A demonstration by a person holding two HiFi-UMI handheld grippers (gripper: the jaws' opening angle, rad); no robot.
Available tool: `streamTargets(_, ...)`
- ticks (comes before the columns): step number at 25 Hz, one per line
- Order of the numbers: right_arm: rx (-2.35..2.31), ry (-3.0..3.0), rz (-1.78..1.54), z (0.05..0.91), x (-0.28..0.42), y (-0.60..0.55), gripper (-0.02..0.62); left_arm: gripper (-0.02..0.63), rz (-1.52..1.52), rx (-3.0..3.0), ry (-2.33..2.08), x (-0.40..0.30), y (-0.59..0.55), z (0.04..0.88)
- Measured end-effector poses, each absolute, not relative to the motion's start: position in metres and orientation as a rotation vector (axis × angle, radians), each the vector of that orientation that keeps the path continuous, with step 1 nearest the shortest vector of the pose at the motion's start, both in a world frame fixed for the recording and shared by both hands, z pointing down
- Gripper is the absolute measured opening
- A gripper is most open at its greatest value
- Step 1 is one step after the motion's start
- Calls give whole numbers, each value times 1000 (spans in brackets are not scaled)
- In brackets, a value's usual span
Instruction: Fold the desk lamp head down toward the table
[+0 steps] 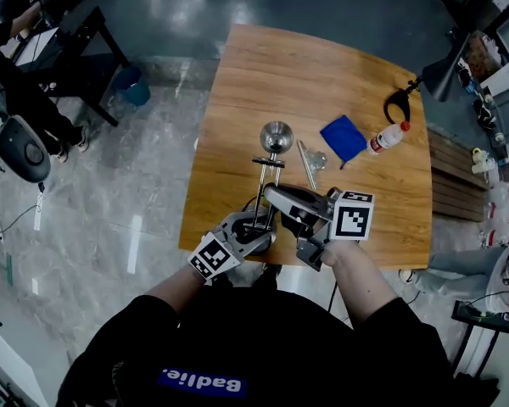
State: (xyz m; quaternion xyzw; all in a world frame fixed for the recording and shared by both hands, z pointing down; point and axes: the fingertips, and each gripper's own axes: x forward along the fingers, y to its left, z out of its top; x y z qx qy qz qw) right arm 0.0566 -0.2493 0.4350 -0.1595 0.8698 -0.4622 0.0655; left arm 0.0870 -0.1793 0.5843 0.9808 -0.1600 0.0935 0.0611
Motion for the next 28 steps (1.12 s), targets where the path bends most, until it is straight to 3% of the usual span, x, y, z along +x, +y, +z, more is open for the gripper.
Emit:
streamTargets(12,-402,1888,-2068,558,72,-284,83,141,210,2952,-474,86,-178,584)
streamTargets(28,-328,1759,-2089,581,72,-276,114,141,290,2934,-458,88,-180,589)
